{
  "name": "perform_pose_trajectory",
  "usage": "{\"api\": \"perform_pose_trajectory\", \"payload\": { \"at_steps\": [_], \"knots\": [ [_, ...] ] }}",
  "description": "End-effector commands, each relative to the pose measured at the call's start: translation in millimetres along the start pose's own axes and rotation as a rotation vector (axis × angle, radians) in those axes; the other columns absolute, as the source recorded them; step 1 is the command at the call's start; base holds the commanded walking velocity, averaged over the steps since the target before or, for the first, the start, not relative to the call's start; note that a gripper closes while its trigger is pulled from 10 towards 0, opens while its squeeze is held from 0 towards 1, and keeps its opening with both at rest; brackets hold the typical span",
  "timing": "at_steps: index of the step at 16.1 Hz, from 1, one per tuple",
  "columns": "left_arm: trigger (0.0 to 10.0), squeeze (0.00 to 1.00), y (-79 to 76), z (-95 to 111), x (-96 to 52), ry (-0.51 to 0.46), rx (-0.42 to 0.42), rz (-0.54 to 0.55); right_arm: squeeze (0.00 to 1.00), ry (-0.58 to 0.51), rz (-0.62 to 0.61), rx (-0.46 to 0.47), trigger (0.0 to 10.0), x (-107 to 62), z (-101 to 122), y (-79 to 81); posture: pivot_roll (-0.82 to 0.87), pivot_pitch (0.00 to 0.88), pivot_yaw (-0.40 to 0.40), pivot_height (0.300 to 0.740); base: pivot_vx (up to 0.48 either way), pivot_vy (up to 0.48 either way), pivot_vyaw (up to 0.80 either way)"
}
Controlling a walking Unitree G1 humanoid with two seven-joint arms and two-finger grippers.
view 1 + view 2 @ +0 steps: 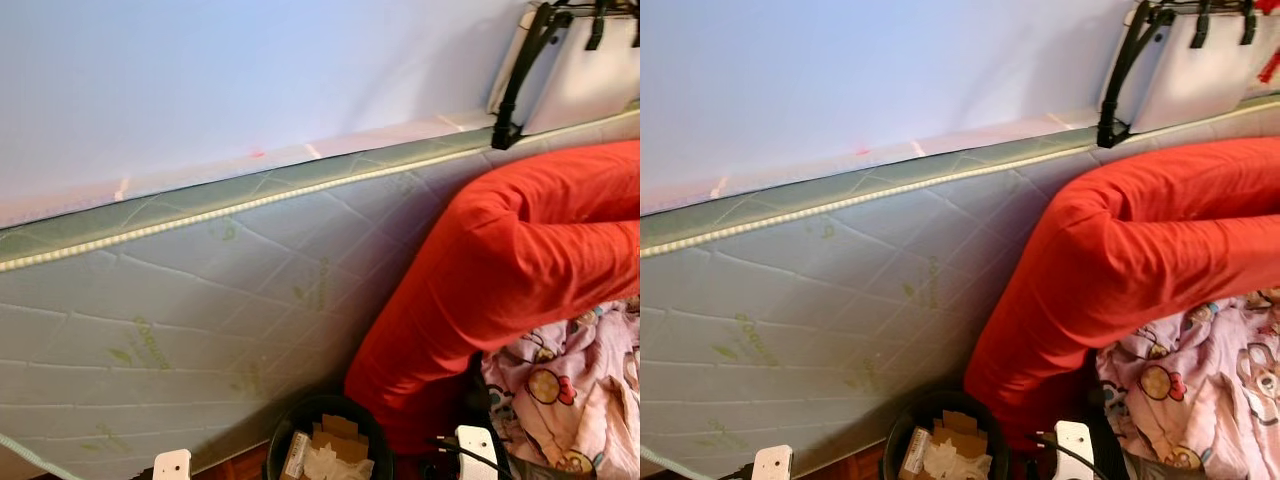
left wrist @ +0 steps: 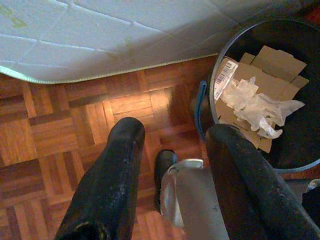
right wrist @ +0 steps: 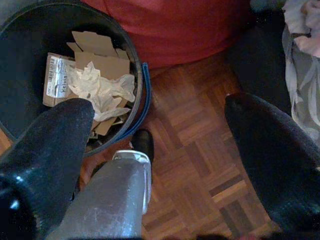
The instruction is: Clean up the room
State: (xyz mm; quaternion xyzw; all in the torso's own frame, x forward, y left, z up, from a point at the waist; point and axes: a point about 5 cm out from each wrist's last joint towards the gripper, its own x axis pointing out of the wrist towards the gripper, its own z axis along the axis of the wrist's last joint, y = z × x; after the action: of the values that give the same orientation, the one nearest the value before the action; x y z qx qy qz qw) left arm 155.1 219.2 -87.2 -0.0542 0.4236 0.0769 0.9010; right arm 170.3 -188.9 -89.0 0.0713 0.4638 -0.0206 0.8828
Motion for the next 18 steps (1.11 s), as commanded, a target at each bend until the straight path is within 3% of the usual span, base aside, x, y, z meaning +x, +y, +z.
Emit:
{"api": "perform_pose_trajectory", "payload": {
  "at_steps": [1, 18],
  "knots": [
    [10.0, 0.00, -0.8, -3.6, -0.7, 0.016, 0.012, -0.005, 0.00, -0.003, -0.007, 0.009, 10.0, -0.5, -0.1, -2.5, 0.10, 0.006, -0.057, 0.740, 0.000, 0.000, 0.00],
    [10.0, 0.00, -0.3, -2.5, -0.6, 0.010, 0.008, -0.008, 0.00, -0.002, -0.005, 0.015, 10.0, -0.3, -0.2, -1.4, 0.10, 0.007, -0.053, 0.740, 0.000, 0.000, 0.00]
  ]
}}
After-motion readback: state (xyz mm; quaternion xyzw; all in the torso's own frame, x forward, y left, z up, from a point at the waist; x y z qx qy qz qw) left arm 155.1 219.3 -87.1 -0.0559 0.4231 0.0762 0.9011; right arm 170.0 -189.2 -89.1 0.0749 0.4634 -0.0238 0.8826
